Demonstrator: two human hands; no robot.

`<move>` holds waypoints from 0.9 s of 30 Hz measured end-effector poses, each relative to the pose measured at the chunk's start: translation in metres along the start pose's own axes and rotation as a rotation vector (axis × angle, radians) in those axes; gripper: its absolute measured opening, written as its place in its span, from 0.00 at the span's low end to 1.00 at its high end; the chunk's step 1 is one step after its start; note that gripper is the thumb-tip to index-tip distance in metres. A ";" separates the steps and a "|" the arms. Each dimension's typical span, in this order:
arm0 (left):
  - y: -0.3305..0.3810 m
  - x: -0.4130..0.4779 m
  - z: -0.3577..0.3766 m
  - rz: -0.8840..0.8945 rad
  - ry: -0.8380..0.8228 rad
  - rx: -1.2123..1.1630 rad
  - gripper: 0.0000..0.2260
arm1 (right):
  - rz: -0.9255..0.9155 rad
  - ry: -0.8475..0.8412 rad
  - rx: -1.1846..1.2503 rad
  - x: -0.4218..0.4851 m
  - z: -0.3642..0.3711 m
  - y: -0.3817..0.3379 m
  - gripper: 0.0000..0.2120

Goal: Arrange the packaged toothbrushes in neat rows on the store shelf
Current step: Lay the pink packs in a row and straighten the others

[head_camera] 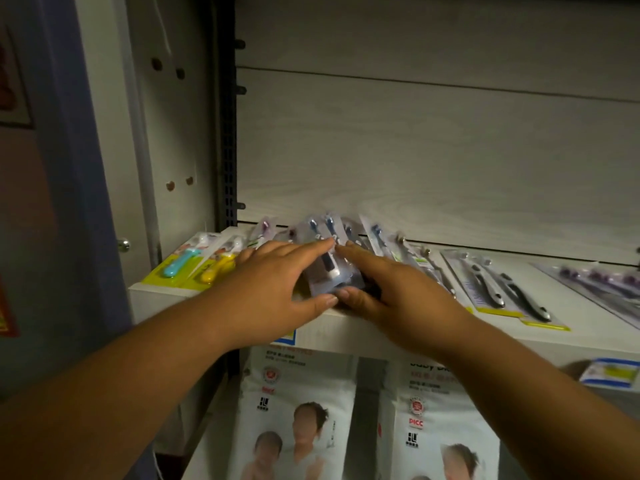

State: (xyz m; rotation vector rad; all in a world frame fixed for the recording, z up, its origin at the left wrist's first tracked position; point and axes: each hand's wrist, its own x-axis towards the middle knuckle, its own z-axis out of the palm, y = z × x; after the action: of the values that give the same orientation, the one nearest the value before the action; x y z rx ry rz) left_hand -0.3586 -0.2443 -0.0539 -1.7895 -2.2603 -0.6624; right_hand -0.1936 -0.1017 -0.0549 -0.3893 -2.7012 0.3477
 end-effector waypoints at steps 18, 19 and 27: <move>0.008 -0.006 -0.018 0.200 0.343 -0.064 0.33 | 0.235 0.296 0.891 0.014 -0.031 -0.025 0.18; 0.011 -0.004 -0.017 0.223 0.316 -0.035 0.34 | 0.243 0.259 1.001 0.018 -0.032 -0.029 0.19; 0.012 0.003 0.000 0.256 0.134 -0.143 0.35 | 0.436 0.298 1.257 0.011 -0.036 -0.029 0.11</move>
State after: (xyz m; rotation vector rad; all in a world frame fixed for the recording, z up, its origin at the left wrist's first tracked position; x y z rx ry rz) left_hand -0.3477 -0.2393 -0.0496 -1.9883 -1.8987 -0.8813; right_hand -0.1951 -0.1183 -0.0101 -0.5372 -1.6178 1.7600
